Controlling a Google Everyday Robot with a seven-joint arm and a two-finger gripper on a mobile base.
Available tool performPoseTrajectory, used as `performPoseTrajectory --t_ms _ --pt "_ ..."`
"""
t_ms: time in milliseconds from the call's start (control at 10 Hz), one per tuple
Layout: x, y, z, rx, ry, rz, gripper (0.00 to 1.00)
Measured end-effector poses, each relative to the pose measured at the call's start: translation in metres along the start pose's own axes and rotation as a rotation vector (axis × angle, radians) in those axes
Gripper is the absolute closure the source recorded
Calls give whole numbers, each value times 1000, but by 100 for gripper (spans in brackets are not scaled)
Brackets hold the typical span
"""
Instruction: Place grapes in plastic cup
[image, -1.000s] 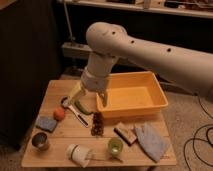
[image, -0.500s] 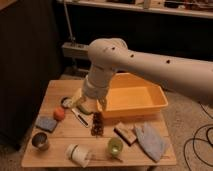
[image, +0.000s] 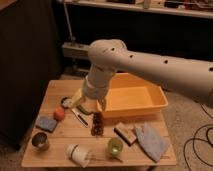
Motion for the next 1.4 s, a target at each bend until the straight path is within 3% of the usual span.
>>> performPoseTrajectory --t_ms 200,600,1000,1400 --pt "-7 -1 6 21 -60 2 20" --pt "-58 -9 47 188 -42 23 20" --pt "-60 -9 50 217 -38 21 20" --pt "-20 -6 68 199 -65 85 20"
